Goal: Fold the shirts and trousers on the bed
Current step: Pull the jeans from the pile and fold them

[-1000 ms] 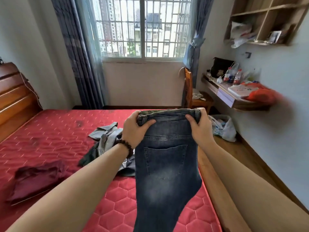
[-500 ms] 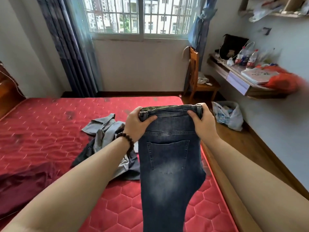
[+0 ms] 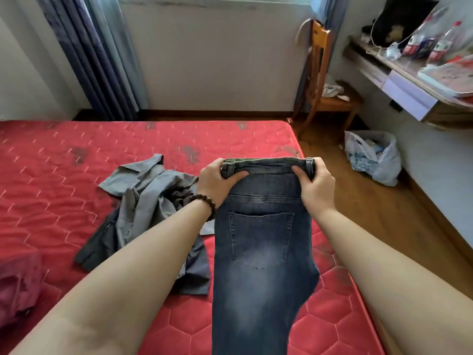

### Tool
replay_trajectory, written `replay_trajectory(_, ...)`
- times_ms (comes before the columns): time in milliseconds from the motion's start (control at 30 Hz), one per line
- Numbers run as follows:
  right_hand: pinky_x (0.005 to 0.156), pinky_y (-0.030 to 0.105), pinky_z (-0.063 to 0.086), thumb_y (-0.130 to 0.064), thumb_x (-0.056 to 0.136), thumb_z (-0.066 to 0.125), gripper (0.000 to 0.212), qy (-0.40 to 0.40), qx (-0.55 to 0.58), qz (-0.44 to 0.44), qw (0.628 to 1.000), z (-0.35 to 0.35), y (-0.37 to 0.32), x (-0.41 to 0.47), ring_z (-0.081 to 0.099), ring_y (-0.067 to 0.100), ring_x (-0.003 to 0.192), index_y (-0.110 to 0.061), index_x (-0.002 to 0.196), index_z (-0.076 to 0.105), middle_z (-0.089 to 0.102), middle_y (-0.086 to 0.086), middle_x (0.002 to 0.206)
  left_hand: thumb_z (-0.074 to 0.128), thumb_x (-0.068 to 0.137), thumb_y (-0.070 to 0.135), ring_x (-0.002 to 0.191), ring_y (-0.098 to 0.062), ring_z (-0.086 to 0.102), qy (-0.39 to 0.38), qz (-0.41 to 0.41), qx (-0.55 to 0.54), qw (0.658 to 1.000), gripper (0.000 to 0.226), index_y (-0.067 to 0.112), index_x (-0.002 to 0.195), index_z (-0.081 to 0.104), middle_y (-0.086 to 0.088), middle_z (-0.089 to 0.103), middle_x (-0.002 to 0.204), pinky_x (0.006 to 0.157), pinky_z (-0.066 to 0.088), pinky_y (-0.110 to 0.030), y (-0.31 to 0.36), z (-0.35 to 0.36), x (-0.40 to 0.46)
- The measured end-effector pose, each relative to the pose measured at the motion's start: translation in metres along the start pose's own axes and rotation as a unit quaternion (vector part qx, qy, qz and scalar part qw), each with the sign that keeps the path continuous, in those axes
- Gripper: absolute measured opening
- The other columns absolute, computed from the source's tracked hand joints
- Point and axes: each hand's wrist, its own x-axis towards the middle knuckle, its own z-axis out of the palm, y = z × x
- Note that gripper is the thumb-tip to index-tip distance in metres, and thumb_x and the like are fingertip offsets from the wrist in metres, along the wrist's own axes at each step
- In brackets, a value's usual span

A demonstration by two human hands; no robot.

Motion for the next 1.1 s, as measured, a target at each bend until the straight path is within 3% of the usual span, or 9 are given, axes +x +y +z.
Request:
replay_trajectory(200, 0.093, 0.043, 0.046, -0.032, 0.092, 0.060, 0.050, -0.134, -0.161, 0.102, 0.972, 0.046, 0.082, 0.036, 0.056, 0.033, 0.108, -0.017, 0.136, 0.040, 0.059, 0.015, 0.120, 0.072, 0.078, 0.049, 0.099, -0.018, 0.062, -0.049, -0.109, -0.003, 0.993, 0.067, 0.017, 0.132, 0.049, -0.004, 0.064, 0.109, 0.089, 0.053, -0.036, -0.079, 0.047, 0.035)
replay_trajectory(433, 0.089, 0.040, 0.044, -0.020, 0.091, 0.056, 0.042, -0.219, -0.206, 0.163, 0.940, 0.077, 0.181, -0.018, 0.056, 0.035, 0.104, -0.017, 0.132, 0.046, 0.055, 0.016, 0.119, 0.070, 0.085, 0.031, 0.085, -0.016, 0.064, -0.082, -0.174, 0.005, 0.981, 0.040, 0.010, 0.118, 0.061, -0.011, 0.069, 0.100, 0.084, 0.051, -0.030, -0.167, 0.095, 0.000)
replay_trajectory(567, 0.094, 0.040, 0.043, -0.027, 0.090, 0.060, 0.045, -0.264, -0.207, 0.189, 0.923, 0.114, 0.237, -0.057, 0.053, 0.034, 0.110, -0.017, 0.133, 0.047, 0.050, 0.016, 0.120, 0.067, 0.088, 0.023, 0.103, -0.020, 0.061, -0.117, -0.167, 0.053, 0.978, 0.032, 0.010, 0.117, 0.063, -0.011, 0.067, 0.110, 0.088, 0.043, -0.025, -0.219, 0.130, -0.022)
replay_trajectory(700, 0.101, 0.043, 0.038, -0.044, 0.091, 0.056, 0.060, -0.304, -0.250, 0.193, 0.899, 0.146, 0.286, -0.090, 0.039, 0.033, 0.123, -0.032, 0.145, 0.032, 0.036, 0.010, 0.135, 0.064, 0.087, 0.023, 0.118, -0.026, 0.053, -0.188, -0.197, 0.115, 0.955, 0.046, 0.018, 0.131, 0.053, -0.012, 0.058, 0.125, 0.099, 0.038, -0.029, -0.273, 0.165, -0.044)
replay_trajectory(767, 0.102, 0.044, 0.037, -0.052, 0.093, 0.048, 0.064, -0.336, -0.291, 0.179, 0.878, 0.159, 0.304, -0.101, 0.033, 0.029, 0.128, -0.044, 0.149, 0.018, 0.029, 0.005, 0.140, 0.064, 0.087, 0.022, 0.108, -0.029, 0.055, -0.228, -0.202, 0.127, 0.944, 0.052, 0.022, 0.136, 0.048, -0.011, 0.057, 0.111, 0.096, 0.040, -0.029, -0.293, 0.178, -0.054)
replay_trajectory(833, 0.099, 0.044, 0.038, -0.056, 0.094, 0.042, 0.062, -0.342, -0.323, 0.164, 0.867, 0.168, 0.316, -0.105, 0.032, 0.026, 0.125, -0.050, 0.148, 0.011, 0.031, 0.004, 0.136, 0.063, 0.087, 0.018, 0.087, -0.025, 0.052, -0.249, -0.179, 0.135, 0.942, 0.053, 0.025, 0.137, 0.047, -0.007, 0.049, 0.096, 0.091, 0.042, -0.029, -0.303, 0.187, -0.059)
replay_trajectory(933, 0.095, 0.047, 0.039, -0.060, 0.093, 0.037, 0.060, -0.308, -0.381, 0.148, 0.859, 0.173, 0.328, -0.104, 0.037, 0.026, 0.117, -0.056, 0.145, 0.007, 0.036, 0.006, 0.122, 0.060, 0.088, 0.013, 0.079, -0.019, 0.048, -0.253, -0.156, 0.129, 0.946, 0.048, 0.028, 0.132, 0.051, -0.006, 0.044, 0.100, 0.084, 0.037, -0.022, -0.311, 0.196, -0.057)
replay_trajectory(1033, 0.091, 0.044, 0.042, -0.054, 0.096, 0.038, 0.059, -0.318, -0.355, 0.137, 0.869, 0.177, 0.337, -0.105, 0.047, 0.029, 0.107, -0.056, 0.144, 0.004, 0.038, 0.006, 0.110, 0.062, 0.086, 0.011, 0.080, -0.023, 0.053, -0.264, -0.142, 0.115, 0.947, 0.044, 0.029, 0.126, 0.057, -0.010, 0.054, 0.105, 0.076, 0.035, -0.020, -0.318, 0.202, -0.053)
replay_trajectory(1100, 0.083, 0.039, 0.045, -0.045, 0.099, 0.038, 0.056, -0.358, -0.299, 0.132, 0.874, 0.180, 0.340, -0.104, 0.055, 0.031, 0.096, -0.053, 0.146, 0.010, 0.041, 0.006, 0.102, 0.064, 0.083, 0.008, 0.091, -0.022, 0.058, -0.270, -0.129, 0.100, 0.949, 0.044, 0.026, 0.123, 0.059, -0.005, 0.063, 0.115, 0.080, 0.039, -0.021, -0.322, 0.202, -0.052)
